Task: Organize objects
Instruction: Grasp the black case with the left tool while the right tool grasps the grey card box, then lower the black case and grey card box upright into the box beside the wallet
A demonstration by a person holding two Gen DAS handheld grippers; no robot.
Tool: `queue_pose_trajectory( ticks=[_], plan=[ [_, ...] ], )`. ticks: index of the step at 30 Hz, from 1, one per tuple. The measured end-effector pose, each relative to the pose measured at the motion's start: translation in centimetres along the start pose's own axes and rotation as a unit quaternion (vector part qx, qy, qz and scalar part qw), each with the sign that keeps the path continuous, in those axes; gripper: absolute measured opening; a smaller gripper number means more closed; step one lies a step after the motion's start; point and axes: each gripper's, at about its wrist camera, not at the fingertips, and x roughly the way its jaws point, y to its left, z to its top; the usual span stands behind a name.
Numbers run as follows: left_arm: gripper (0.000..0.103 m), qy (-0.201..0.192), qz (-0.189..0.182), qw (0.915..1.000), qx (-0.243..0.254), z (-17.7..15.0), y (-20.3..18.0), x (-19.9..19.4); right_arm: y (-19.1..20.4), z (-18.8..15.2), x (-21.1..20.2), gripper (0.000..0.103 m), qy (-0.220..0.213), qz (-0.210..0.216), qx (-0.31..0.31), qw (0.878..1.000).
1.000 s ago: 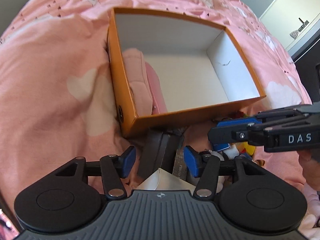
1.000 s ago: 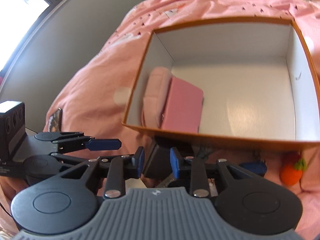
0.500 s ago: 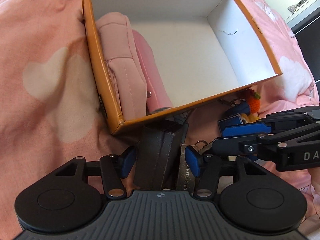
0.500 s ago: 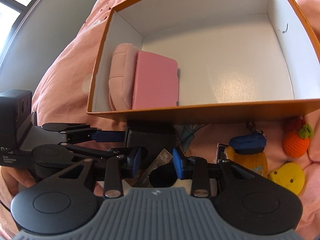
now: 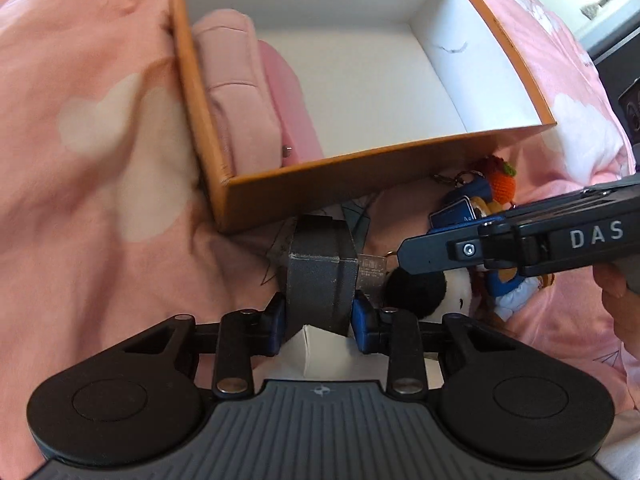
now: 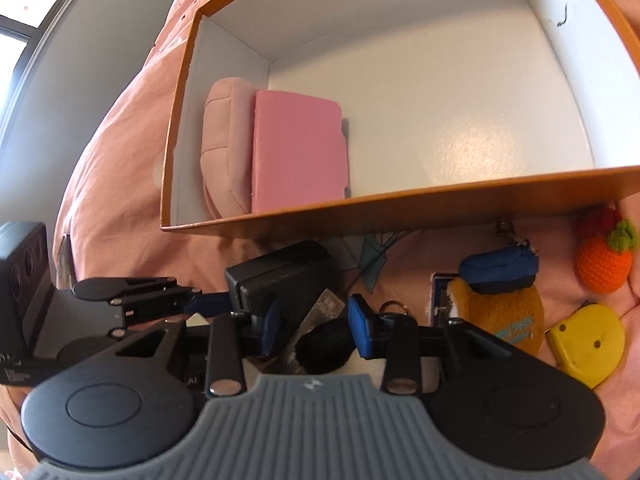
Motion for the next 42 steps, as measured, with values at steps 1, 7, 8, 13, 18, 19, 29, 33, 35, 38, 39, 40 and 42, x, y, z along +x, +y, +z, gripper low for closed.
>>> queue_pose_trajectory(
  ticks=[1,7,8,13,18,19,29,33,35,38,39,40,42],
  plan=[
    [0.037,-0.009,0.007,0.9999,-0.007,-0.4,0.0,-0.6,0.1,0.0,0.2,0.040,0.006,0.003,0.000,1.000],
    [0.037,-0.049,0.036,0.9976,-0.032,-0.5,-0.4,-3.1,1.2,0.9,2.1,0.040,0.044,-0.028,-0.006,0.999],
    [0.037,-0.055,0.040,0.9971,-0.033,-0.5,-0.3,-3.4,1.4,1.1,2.4,0.040,0.051,-0.034,-0.007,0.998],
    [0.037,-0.079,0.059,0.9947,-0.031,-1.0,-0.9,-5.0,2.8,1.8,3.8,0.044,0.075,-0.067,-0.009,0.995],
    [0.037,-0.103,0.074,0.9915,-0.030,-1.1,-0.8,-6.9,4.3,1.7,6.1,0.048,0.093,-0.105,-0.023,0.990],
    [0.037,-0.108,0.079,0.9906,-0.028,-1.1,-0.8,-7.2,4.5,1.7,6.4,0.052,0.095,-0.109,-0.021,0.989],
    [0.036,-0.118,0.117,0.9852,-0.041,-1.4,0.4,-7.3,5.5,0.6,10.3,0.074,0.117,-0.150,-0.024,0.981],
    [0.036,-0.121,0.116,0.9848,-0.046,-1.5,0.8,-7.3,5.6,0.2,11.1,0.080,0.115,-0.178,-0.038,0.977],
    [0.037,-0.122,0.111,0.9851,-0.050,-1.5,1.1,-7.3,5.5,0.0,11.5,0.081,0.115,-0.188,-0.043,0.974],
    [0.036,-0.125,0.102,0.9854,-0.055,-1.6,1.3,-7.5,5.1,0.0,11.5,0.073,0.117,-0.203,-0.035,0.971],
    [0.036,-0.127,0.102,0.9851,-0.055,-1.6,1.3,-7.6,4.9,0.1,11.2,0.068,0.118,-0.197,-0.033,0.973],
    [0.036,-0.128,0.102,0.9850,-0.055,-1.6,1.2,-7.7,4.8,0.1,10.8,0.060,0.117,-0.191,-0.031,0.974],
    [0.036,-0.129,0.102,0.9848,-0.056,-1.5,1.2,-7.8,4.5,0.0,9.6,0.049,0.116,-0.175,-0.025,0.977]
  ],
)
